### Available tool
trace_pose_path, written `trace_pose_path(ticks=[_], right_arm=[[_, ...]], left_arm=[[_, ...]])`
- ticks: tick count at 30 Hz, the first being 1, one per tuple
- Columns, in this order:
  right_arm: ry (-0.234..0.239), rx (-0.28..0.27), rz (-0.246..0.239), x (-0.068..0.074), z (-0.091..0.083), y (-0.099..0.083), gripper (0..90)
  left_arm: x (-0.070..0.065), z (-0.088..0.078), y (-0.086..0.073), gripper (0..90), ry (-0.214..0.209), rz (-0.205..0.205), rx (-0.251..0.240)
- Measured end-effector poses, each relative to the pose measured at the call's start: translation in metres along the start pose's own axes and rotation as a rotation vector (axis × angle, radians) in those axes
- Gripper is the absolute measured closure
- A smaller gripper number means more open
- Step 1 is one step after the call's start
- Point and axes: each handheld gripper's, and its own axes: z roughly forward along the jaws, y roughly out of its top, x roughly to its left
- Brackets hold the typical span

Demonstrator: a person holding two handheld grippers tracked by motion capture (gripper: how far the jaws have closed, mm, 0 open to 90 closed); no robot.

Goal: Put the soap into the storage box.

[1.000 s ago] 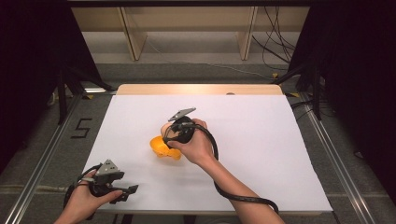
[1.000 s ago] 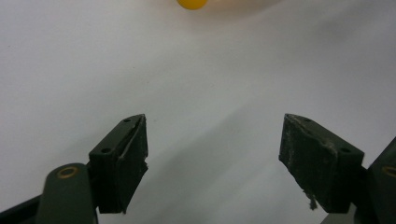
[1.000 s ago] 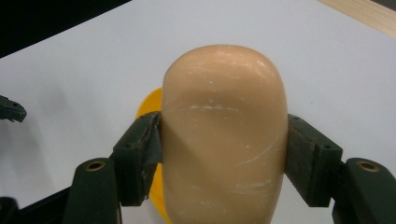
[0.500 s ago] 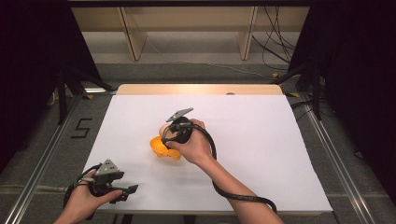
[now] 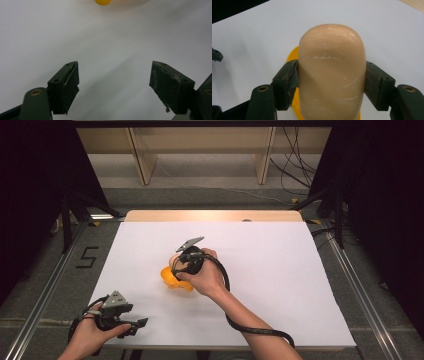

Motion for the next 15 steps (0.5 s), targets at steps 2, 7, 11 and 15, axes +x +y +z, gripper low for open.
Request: trace_pose_path(ticks=[2,7,11,15], right_arm=[[-0.006,-0.004,-0.01,-0.0002,0.0011,-0.0005,35.2],[0.0,0.008,-0.012,0.0014,0.0029,-0.0017,35.1],[-0.002,0.025,0.009,0.0025,0.0029,-0.0025,35.2],[0.007,0.034,0.002,0.0029,0.0044,-0.0037,35.1]], left_arm=[[-0.0002,0.0003,0.0,23.3,0.0,-0.003,-0.003],[-0.0011,0.0012,-0.0005,23.3,0.003,-0.023,0.001],[-0.0011,0.0011,-0.0006,23.3,0.003,-0.022,0.002],[0.0012,0.0005,0.0003,23.3,0.008,0.015,-0.001]])
